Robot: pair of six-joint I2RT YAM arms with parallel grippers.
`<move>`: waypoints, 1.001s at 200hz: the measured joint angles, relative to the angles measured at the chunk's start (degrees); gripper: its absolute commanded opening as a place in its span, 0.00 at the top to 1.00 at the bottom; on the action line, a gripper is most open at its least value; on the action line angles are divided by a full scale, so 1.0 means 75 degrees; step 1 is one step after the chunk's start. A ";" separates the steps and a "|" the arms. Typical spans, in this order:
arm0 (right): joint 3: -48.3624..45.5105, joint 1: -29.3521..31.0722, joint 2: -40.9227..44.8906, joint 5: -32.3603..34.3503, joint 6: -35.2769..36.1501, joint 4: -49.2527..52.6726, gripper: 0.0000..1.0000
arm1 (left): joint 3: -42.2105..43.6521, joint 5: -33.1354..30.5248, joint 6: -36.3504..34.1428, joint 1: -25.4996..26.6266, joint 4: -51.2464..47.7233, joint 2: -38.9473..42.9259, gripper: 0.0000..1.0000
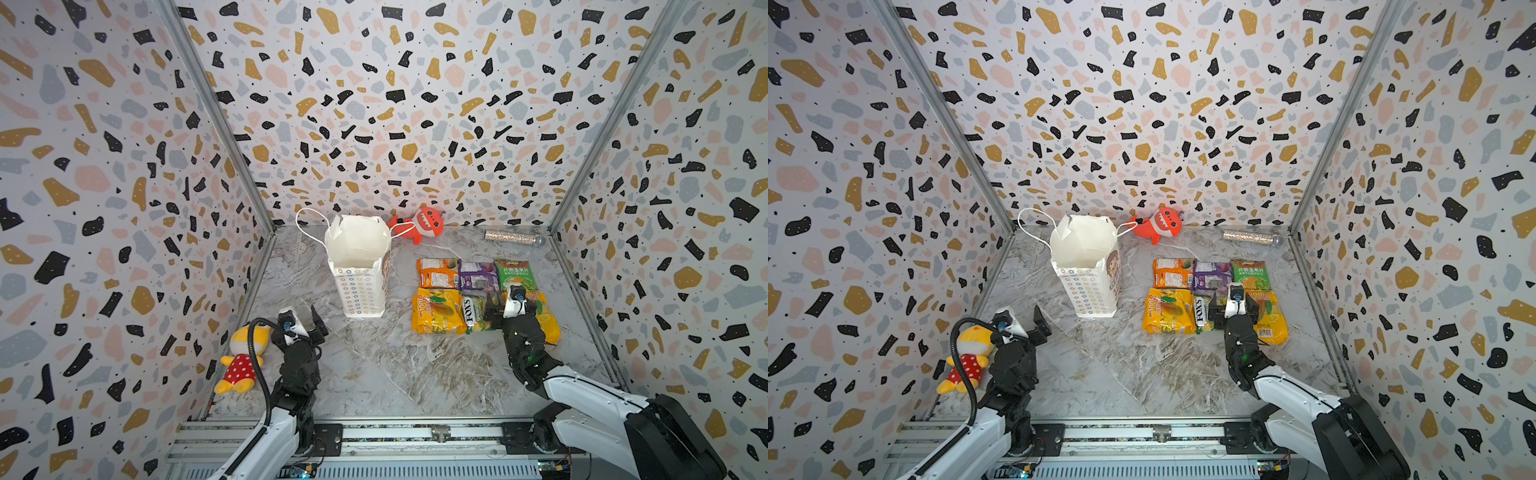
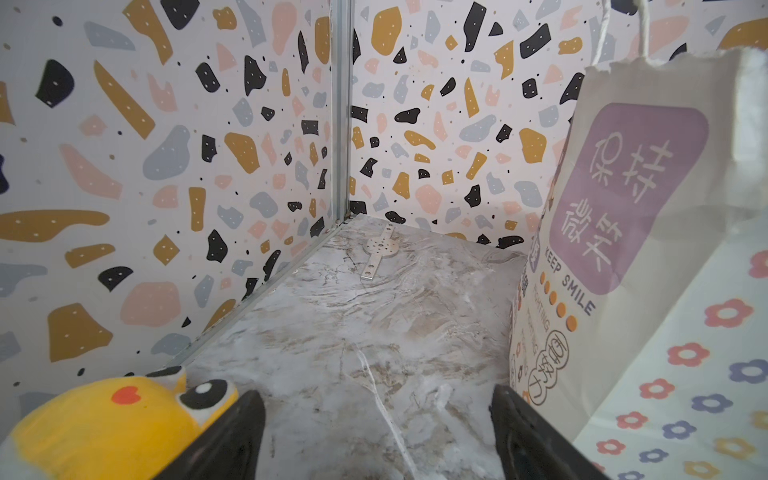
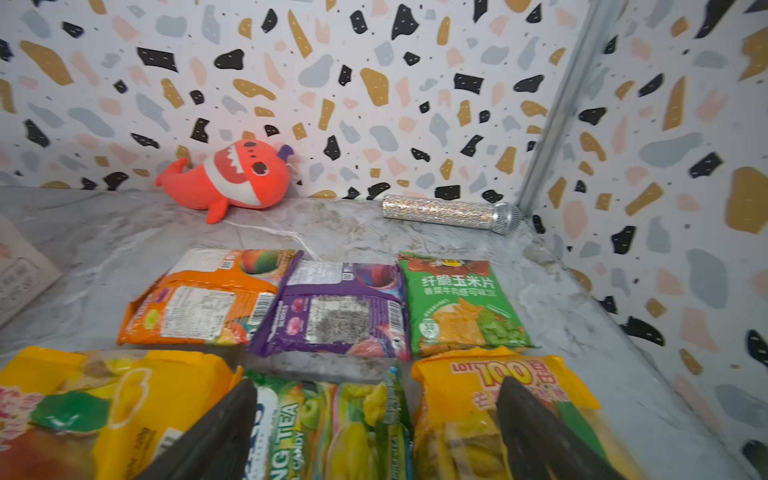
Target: Take the snacks out of the paper bag
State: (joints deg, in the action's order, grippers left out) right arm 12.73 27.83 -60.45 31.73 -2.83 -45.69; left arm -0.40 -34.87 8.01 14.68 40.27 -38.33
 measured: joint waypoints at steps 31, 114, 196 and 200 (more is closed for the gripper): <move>-0.0181 -0.0697 -0.0737 0.0224 0.0274 -0.1005 0.08 | 0.0000 -0.0446 -0.0493 -0.0003 0.1571 -0.1789 0.09; -0.0764 -0.1784 -0.2952 -0.0388 0.0804 -0.3856 0.02 | -0.0067 0.0466 -0.0702 -0.0857 0.4753 -0.5173 0.08; -0.0271 -0.2996 -0.3453 -0.3264 0.0530 -0.3669 0.01 | -0.1075 0.1888 -0.0933 -0.1017 0.3978 -0.5525 0.00; -0.0268 -0.3002 -0.3453 -0.3319 0.0527 -0.3669 0.01 | -0.1087 0.1894 -0.0930 -0.1029 0.3955 -0.5520 0.00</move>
State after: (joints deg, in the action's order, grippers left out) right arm 10.72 5.32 -86.35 6.83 1.13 -73.21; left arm -8.56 -20.67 1.04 6.96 69.93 -79.72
